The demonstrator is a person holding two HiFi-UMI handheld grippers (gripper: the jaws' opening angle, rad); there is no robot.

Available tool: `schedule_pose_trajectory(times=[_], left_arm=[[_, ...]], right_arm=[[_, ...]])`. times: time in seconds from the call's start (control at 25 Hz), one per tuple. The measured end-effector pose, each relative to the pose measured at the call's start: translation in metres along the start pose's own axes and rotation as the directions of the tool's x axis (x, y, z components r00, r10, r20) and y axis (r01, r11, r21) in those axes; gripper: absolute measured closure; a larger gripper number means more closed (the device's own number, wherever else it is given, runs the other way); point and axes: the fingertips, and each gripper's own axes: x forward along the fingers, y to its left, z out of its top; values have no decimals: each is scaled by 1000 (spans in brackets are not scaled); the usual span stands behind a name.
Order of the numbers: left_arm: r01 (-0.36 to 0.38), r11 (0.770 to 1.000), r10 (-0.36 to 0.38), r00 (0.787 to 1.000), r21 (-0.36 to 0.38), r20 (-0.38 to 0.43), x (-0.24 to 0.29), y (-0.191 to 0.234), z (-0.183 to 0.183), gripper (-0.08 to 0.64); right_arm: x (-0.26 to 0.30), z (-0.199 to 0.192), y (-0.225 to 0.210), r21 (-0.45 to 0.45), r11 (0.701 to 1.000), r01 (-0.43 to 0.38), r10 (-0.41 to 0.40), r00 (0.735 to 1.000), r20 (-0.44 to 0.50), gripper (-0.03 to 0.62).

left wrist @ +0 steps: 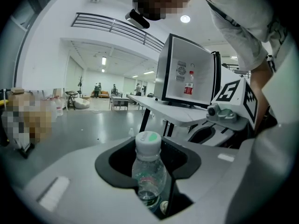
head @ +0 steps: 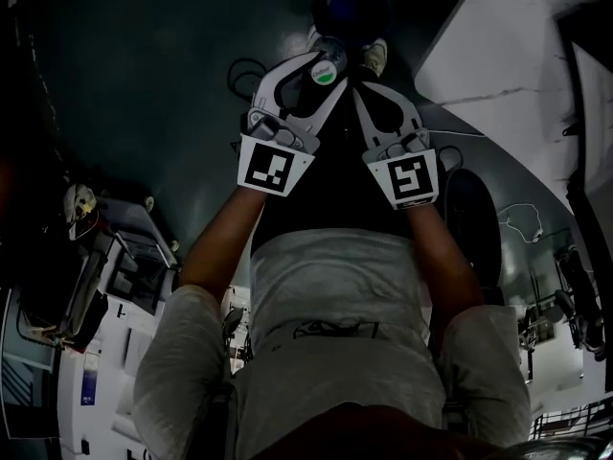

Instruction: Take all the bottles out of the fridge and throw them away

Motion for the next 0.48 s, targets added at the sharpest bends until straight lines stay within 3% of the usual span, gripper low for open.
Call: schedule_pose_trajectory(times=[0.48], left_arm=[[45,998,-44,999,35,-20,30,-11,-60,400]], right_arm=[[34,-51,-31,-51,999,17,-17,1000,-13,584]])
